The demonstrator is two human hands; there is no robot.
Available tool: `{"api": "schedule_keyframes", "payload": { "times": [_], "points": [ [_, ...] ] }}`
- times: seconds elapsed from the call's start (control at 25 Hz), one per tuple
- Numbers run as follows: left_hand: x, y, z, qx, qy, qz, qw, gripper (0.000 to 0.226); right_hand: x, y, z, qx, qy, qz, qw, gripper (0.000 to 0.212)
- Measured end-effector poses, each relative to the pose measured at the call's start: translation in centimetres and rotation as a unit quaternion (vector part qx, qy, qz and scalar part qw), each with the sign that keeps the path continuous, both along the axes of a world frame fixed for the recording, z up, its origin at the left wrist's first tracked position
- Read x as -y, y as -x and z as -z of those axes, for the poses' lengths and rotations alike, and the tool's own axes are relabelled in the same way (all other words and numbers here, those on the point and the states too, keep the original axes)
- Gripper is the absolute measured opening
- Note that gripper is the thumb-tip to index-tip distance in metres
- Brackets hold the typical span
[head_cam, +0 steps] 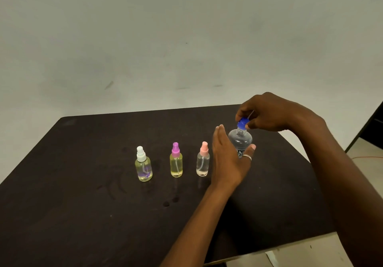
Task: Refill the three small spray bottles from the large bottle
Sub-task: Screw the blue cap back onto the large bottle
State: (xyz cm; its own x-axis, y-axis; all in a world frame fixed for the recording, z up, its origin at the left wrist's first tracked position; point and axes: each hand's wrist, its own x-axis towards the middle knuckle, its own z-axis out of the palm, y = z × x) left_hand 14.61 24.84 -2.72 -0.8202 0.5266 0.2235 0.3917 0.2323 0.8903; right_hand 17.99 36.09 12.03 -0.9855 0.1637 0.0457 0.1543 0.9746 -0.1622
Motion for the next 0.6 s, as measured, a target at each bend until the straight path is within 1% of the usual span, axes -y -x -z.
{"api": "schedule_keyframes", "payload": {
  "times": [0.08,0.12,0.16,0.28,0.44,0.6],
  "points": [
    [-1.5,0.8,0.4,0.039,0.006,0.011,0.999,0.104,-0.1,0.4,0.3,0.003,-0.002,-0.004,1.0,0.027],
    [-1.9,1.1,0.8,0.047,0.003,0.016,0.999,0.104,-0.1,0.5,0.5,0.006,-0.004,-0.006,1.0,0.028],
    [-2.2,1.3,1.5,0.048,-0.009,0.016,0.999,0.1,-0.2,0.6,0.6,0.009,-0.007,-0.009,1.0,0.028],
    [-2.3,1.0,4.2,0.03,-0.059,-0.003,0.998,0.078,-0.6,0.7,0.6,0.019,-0.007,-0.012,1.0,0.03],
    [-2.4,0.6,6.7,0.038,-0.083,-0.007,0.996,0.081,-0.9,0.7,0.4,0.027,0.002,-0.019,0.999,0.029],
    [-2.6,0.6,7.3,0.045,-0.088,-0.005,0.995,0.083,-0.8,1.0,0.5,0.042,-0.005,-0.033,0.999,0.028]
  ]
}}
